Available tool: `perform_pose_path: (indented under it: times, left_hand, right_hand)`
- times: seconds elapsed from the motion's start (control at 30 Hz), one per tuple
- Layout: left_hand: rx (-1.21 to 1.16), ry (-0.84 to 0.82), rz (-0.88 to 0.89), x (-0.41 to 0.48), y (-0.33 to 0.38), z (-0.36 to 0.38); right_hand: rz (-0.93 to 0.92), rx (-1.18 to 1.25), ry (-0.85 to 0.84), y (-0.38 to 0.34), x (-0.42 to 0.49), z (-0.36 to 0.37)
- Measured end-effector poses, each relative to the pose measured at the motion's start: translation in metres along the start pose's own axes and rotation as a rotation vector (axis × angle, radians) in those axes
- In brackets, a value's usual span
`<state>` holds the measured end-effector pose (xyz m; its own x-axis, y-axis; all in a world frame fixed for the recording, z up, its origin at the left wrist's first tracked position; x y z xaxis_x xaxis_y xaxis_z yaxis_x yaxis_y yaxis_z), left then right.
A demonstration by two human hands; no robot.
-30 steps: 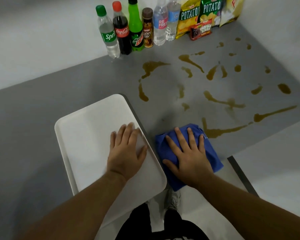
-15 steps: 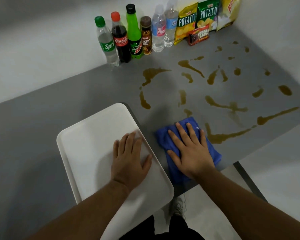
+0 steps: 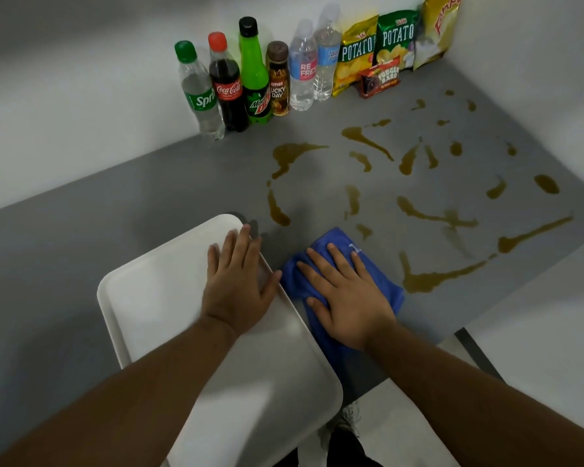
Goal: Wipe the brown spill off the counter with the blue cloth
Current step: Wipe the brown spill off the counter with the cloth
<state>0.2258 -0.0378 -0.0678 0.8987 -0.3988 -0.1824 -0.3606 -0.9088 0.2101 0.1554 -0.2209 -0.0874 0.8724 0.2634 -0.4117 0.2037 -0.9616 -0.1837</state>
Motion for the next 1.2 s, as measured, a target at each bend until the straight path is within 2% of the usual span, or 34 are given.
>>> perform_pose_path:
  times: [0.1, 0.33, 0.53, 0.67, 0.77, 1.03, 1.1, 1.2]
  left_hand:
    - [0.018, 0.019, 0.006, 0.0, 0.0, 0.003]
    - [0.029, 0.032, 0.022, -0.001, -0.004, 0.006]
    - [0.022, 0.079, 0.014, -0.001, -0.005, 0.002]
    - [0.053, 0.162, 0.061, 0.006, -0.008, -0.006]
    - [0.094, 0.186, 0.112, 0.012, -0.012, -0.01]
    - [0.067, 0.23, 0.163, 0.02, -0.022, -0.019]
    - [0.064, 0.221, 0.184, 0.03, -0.028, -0.025]
    - [0.086, 0.165, 0.123, 0.05, -0.042, -0.032]
  right_hand:
    - [0.019, -0.018, 0.034, 0.012, 0.014, -0.015]
    - [0.239, 0.032, 0.057, 0.046, -0.002, -0.008]
    - [0.187, 0.036, 0.094, 0.008, -0.015, 0.007]
    - [0.084, 0.022, 0.063, -0.005, 0.017, -0.007]
    - [0.073, 0.021, 0.044, 0.005, 0.045, -0.021]
    - [0.31, 0.052, 0.123, 0.056, 0.041, -0.034]
    - [0.349, 0.064, 0.106, 0.053, 0.029, -0.024]
    - [0.337, 0.039, 0.036, 0.031, 0.023, -0.011]
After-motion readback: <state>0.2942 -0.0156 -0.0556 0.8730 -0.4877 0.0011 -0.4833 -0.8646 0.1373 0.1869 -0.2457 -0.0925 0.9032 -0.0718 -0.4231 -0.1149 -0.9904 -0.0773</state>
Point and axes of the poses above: each hand's wrist, its own x-axis towards the middle knuckle, its own z-axis out of the palm, y = z × x, the point moved 8 cm from there along x, towards the middle knuckle, and after that the axes turned 14 degrees about -y, right-handed, at the moved point
